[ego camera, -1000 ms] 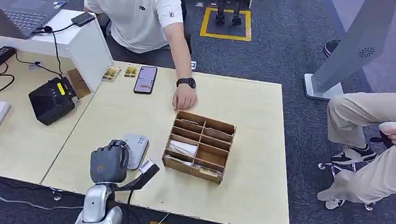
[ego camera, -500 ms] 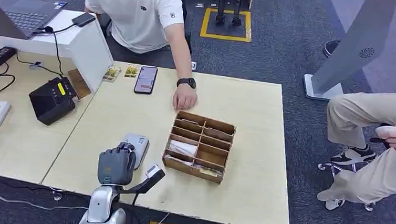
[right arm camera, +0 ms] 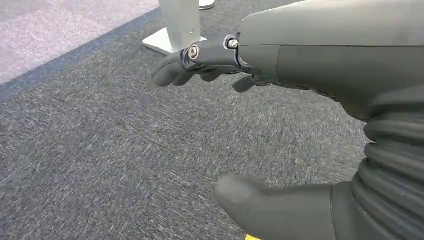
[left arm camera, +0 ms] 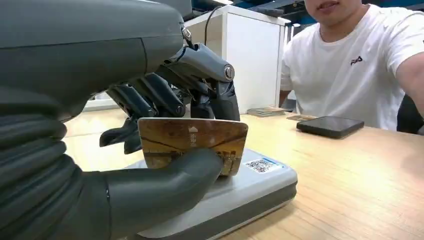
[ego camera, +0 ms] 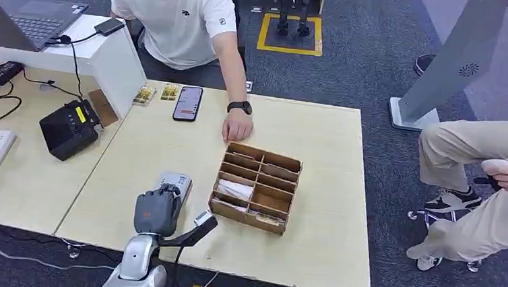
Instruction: Pass the card to the sensor for recognition and then transmit it.
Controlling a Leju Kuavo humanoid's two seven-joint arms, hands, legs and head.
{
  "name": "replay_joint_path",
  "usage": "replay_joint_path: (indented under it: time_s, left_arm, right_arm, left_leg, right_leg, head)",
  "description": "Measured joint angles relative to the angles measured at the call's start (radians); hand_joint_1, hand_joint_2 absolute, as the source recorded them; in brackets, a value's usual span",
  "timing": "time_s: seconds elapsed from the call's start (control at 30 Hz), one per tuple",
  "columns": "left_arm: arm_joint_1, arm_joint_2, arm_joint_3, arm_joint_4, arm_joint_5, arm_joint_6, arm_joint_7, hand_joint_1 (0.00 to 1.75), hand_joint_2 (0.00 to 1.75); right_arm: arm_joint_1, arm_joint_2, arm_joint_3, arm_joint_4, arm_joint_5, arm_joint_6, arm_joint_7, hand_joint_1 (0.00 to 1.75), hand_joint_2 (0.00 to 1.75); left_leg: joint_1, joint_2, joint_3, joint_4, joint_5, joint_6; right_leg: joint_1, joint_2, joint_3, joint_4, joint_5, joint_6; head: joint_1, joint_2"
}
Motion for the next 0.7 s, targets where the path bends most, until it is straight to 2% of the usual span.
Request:
replay_joint_path:
  time_s: [0.13,0.23,0.33,0.47,0.63,0.7]
  left_arm:
    - [-0.003,0.002,-0.011,0.002,0.017,0.001,0.009,1.75,1.75]
    - [-0.002,0.002,-0.016,0.002,0.072,0.034,-0.009,1.75,1.75]
    - [0.007,0.0,-0.017,-0.029,0.22,0.065,-0.105,1.75,1.75]
    - [0.025,-0.012,-0.017,-0.1,0.367,0.069,-0.219,1.75,1.75]
    - [0.035,-0.033,-0.017,-0.186,0.51,0.069,-0.31,1.75,1.75]
    - [0.023,-0.035,-0.019,-0.218,0.543,0.065,-0.317,1.75,1.75]
  right_arm:
    - [0.0,0.0,0.0,0.0,0.0,0.0,-0.003,0.0,1.75]
    - [0.0,0.0,0.0,0.001,0.0,0.0,-0.003,0.0,1.75]
    - [0.0,0.0,0.0,0.001,-0.001,0.0,-0.003,0.0,1.75]
    - [0.0,0.0,0.0,0.001,-0.001,0.0,-0.003,0.0,1.75]
    - [0.0,0.0,0.0,0.001,0.002,0.0,-0.01,0.0,1.75]
    - [0.0,0.0,0.0,0.001,0.004,0.0,-0.021,0.0,1.75]
  left_leg:
    - [0.0,0.0,0.0,0.0,0.0,0.0]
    - [0.0,0.0,0.001,0.0,0.0,0.0]
    - [0.0,0.0,0.001,0.0,0.0,0.0]
    - [0.0,-0.001,0.001,0.0,0.0,0.0]
    - [0.0,-0.001,-0.001,0.0,0.0,0.0]
    - [0.0,-0.001,-0.001,0.0,0.0,0.0]
  right_leg:
    - [0.0,0.0,0.001,0.0,0.0,0.0]
    - [0.0,0.0,0.001,0.0,0.0,0.0]
    - [0.0,0.0,0.001,0.0,0.0,0.0]
    - [0.0,0.0,0.001,0.0,0.0,0.0]
    - [0.0,0.0,-0.002,0.0,0.0,0.0]
    - [0.0,0.0,-0.002,0.0,0.0,0.0]
  head:
    - [0.0,0.0]
    - [0.0,0.0]
    - [0.0,0.0]
    - [0.0,0.0]
    - [0.0,0.0]
    - [0.0,0.0]
